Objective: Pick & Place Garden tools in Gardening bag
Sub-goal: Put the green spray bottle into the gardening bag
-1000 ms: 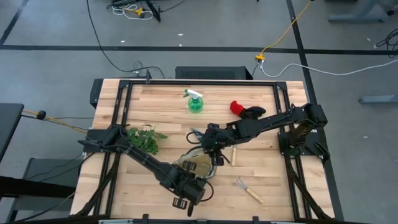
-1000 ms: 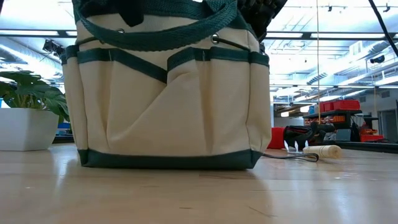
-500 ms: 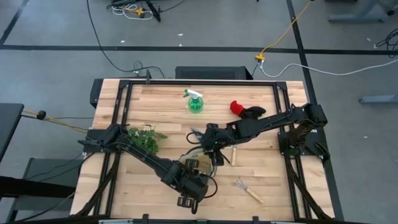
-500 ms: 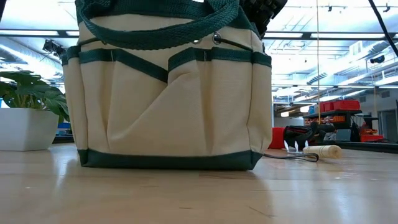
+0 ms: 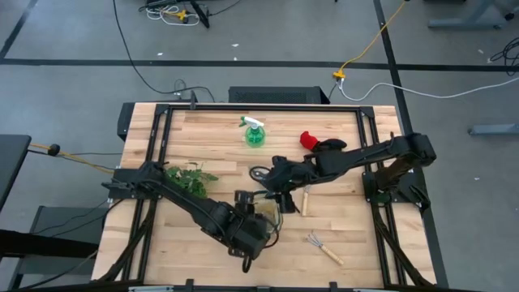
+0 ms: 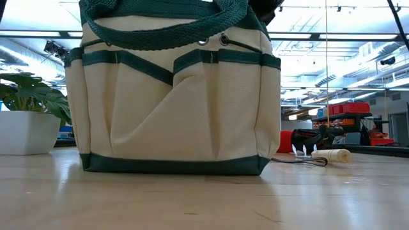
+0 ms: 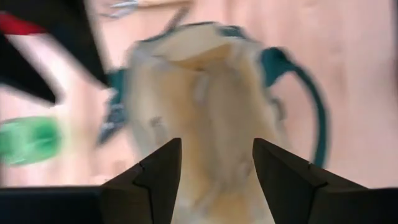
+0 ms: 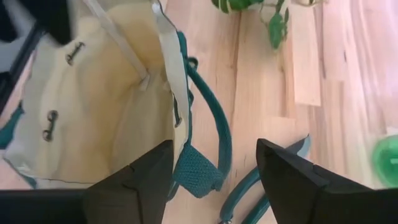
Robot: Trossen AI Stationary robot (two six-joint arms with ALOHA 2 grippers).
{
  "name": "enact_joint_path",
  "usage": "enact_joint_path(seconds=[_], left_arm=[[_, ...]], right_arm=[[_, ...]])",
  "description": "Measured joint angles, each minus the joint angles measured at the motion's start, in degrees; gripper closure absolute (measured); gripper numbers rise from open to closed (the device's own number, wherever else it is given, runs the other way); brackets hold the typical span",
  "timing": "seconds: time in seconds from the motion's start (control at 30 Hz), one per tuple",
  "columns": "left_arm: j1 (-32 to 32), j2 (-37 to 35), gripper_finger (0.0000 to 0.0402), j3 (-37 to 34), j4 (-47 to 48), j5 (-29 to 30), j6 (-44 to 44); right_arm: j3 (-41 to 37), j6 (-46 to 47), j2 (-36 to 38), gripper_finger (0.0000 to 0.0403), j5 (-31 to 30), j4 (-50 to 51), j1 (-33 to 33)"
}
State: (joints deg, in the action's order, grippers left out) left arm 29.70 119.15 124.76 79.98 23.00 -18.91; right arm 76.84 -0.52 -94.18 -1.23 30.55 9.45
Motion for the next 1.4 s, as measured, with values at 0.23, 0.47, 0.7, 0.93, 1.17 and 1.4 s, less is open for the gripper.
enact_joint_path(seconds=[0.23,0.47,0.7,0.93,1.17,1.4], left_arm=[[-2.2,-0.1,0.0195,1.6,10.4,8.7,-3.5],[-6.2,-1.1,0.0195,1.2,10.0,10.2,-1.0],[-11.1,-5.8,0.0195,-0.8,10.1,10.9,0.0],[-14.5,-15.1,0.0195,-14.3,7.1,13.1,-3.0],[-19.2,-27.4,0.0195,-33.7,-11.6,13.4,-1.4],[-24.3,-35.8,0.0195,-52.2,-32.8,12.3,-1.5]], right_arm=[[0.0,-0.2,1.4,0.0172,-4.2,1.0,0.0],[0.0,-0.2,2.2,0.0172,-4.4,2.6,0.0],[0.0,0.5,4.0,0.0172,-4.4,5.8,0.0],[0.0,1.6,5.8,0.0172,-4.4,8.9,0.0],[0.0,3.0,7.7,0.0172,-6.9,11.7,0.0],[0.0,4.8,8.3,0.0172,-10.4,15.6,0.0]])
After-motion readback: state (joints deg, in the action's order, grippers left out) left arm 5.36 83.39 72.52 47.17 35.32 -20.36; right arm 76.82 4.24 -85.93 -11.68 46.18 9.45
